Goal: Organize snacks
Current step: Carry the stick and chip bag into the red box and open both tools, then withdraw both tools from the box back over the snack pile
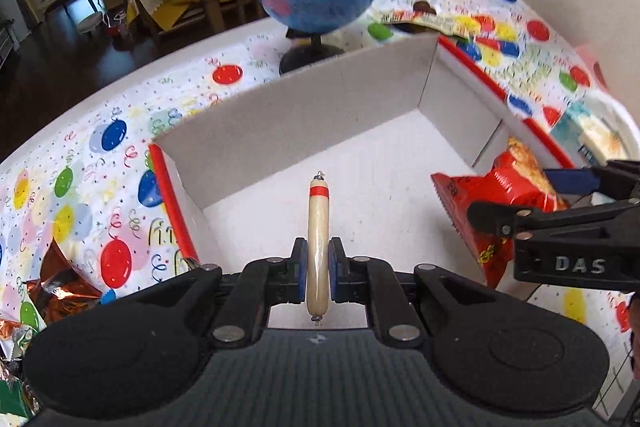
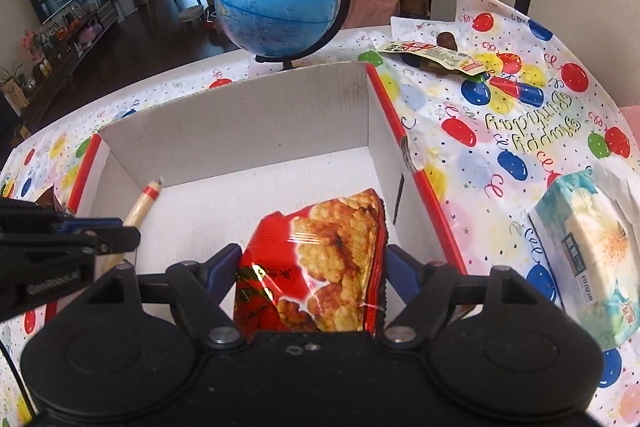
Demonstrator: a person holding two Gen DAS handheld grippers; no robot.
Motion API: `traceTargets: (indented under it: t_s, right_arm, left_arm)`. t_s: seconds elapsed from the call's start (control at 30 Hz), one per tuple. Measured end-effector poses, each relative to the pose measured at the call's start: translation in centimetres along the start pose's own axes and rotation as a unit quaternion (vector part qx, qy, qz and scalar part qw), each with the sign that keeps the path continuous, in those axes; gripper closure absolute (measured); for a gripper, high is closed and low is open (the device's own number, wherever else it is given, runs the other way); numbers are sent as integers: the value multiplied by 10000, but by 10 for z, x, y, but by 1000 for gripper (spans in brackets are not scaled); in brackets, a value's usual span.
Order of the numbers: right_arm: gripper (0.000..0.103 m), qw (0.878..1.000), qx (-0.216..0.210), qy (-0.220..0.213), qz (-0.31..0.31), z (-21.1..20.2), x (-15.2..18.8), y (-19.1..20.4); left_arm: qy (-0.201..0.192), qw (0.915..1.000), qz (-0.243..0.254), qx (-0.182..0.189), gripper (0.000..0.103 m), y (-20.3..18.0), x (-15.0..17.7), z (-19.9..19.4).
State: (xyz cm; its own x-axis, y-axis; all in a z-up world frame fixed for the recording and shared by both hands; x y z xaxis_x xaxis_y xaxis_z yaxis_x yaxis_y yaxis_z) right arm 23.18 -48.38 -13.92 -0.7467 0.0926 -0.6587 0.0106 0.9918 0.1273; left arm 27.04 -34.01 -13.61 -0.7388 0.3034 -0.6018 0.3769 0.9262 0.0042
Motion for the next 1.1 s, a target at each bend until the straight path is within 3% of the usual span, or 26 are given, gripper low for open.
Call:
traceTargets:
  t_s: [0.33, 0.43, 0.5, 0.57, 0.67, 0.77, 1.1]
  right_arm:
    - [16, 9998, -96, -183, -10, -13, -3, -4]
    - [16, 9996, -131, -244, -26, -21, -4, -2]
    - [16, 9995, -145, -278, -37, -26, -4, -1]
    - [15, 9993, -176, -326, -44, -33, -5, 2]
    - [14, 9989, -192, -416, -64, -43, -6, 7]
    - [13, 9985, -201, -495, -85, -54, -7, 15]
    - [11, 9962, -298, -801, -181, -92, -10, 57]
  left_arm:
    - [65, 9999, -45, 146, 92, -5, 5, 1]
    - [21, 9997, -118, 203, 80, -4, 4, -5]
    - [-24, 9995, -178, 243, 59, -2, 5, -10]
    - [-115, 9991, -253, 316, 48, 0, 5, -17]
    - [-189, 9984, -327, 427, 44, 1, 5, -30]
    - [-296, 9978, -399, 441, 29, 7, 6, -43]
    - [-682, 9898, -1002, 746, 28, 50, 25, -98]
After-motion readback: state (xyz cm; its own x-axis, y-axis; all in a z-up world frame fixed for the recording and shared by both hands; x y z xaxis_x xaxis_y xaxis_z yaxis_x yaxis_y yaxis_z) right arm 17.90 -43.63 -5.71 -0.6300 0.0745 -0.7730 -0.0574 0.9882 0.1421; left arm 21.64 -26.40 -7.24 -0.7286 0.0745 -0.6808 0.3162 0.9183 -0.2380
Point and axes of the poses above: each gripper's, at about its wrist camera, not at the fingertips, and z roughly the way its jaws point, y to its left, x to its underside, the point moved 6 cm from there along z, roughly the way its jaws point, and after that the axes turned 7 degrees about -y, right-handed, at the moved point
